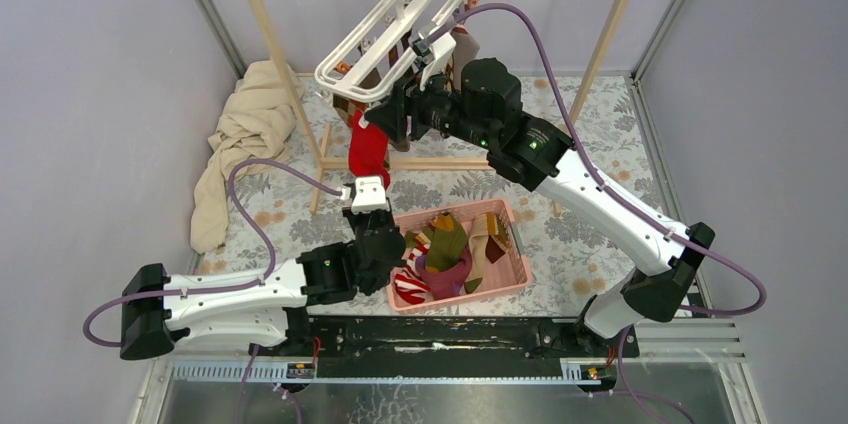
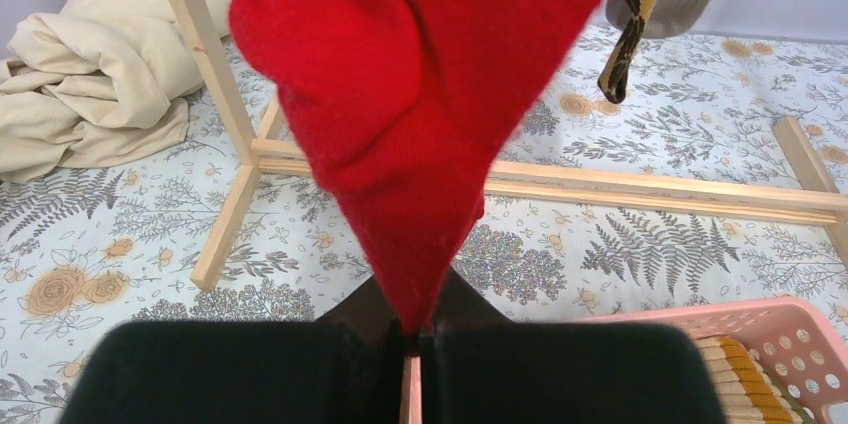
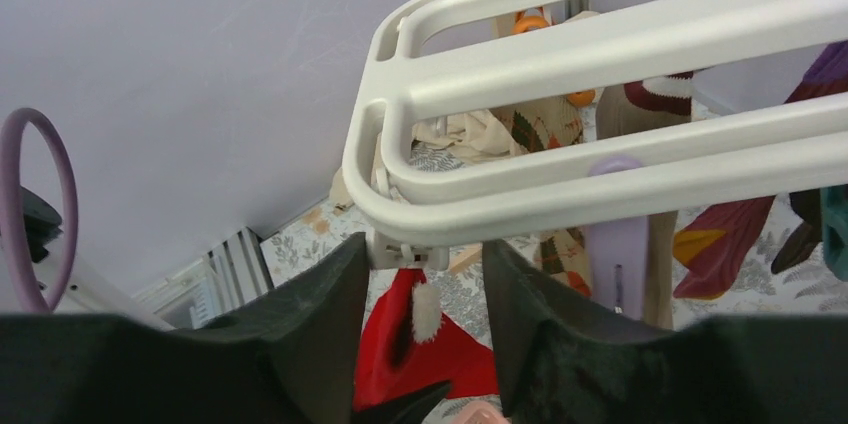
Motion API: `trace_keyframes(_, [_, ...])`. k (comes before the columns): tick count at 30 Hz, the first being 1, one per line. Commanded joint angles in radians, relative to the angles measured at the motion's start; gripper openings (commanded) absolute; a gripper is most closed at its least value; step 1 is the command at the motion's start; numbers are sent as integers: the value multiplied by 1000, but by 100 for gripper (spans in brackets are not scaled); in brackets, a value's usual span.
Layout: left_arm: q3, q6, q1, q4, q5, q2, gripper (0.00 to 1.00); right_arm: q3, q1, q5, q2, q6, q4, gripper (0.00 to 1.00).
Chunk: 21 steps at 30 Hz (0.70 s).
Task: Remove the socks clipped to the hanger
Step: Remove the sock from the hanger.
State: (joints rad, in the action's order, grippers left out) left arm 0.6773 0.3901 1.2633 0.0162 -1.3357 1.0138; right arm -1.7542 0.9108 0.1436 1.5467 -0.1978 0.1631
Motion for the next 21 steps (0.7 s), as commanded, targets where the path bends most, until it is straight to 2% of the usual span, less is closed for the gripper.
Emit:
trace_keyframes(1, [21, 25, 14, 10, -48, -16, 0, -22, 10, 3, -21, 1, -59, 39])
trace_keyframes(3, [26, 30, 17, 18, -48, -14, 0, -17, 9, -7, -24, 1, -57, 16])
trace_keyframes(4, [28, 35, 20, 26, -48, -15, 0, -13, 10, -9, -26, 0, -57, 9])
trace_keyframes(11, [45, 53, 39, 75, -38, -15, 0, 17, 10, -25, -44, 4, -68, 12])
trace_keyframes(12, [53, 72, 43, 96, -27, -16, 0, 20, 10, -29, -48, 5, -66, 17])
trace_keyframes(14, [67, 82, 49, 107, 19, -18, 0, 27, 9, -38, -58, 8, -58, 43])
trace_keyframes(16, [89, 82, 57, 106, 87, -15, 0, 44, 10, -56, -76, 19, -36, 61])
trace_keyframes(17, [108, 82, 59, 106, 121, -11, 0, 64, 10, -71, -93, 22, -32, 67])
trace_keyframes(21, [156, 93, 89, 108, 217, 15, 0, 184, 7, -189, -197, 23, -18, 79])
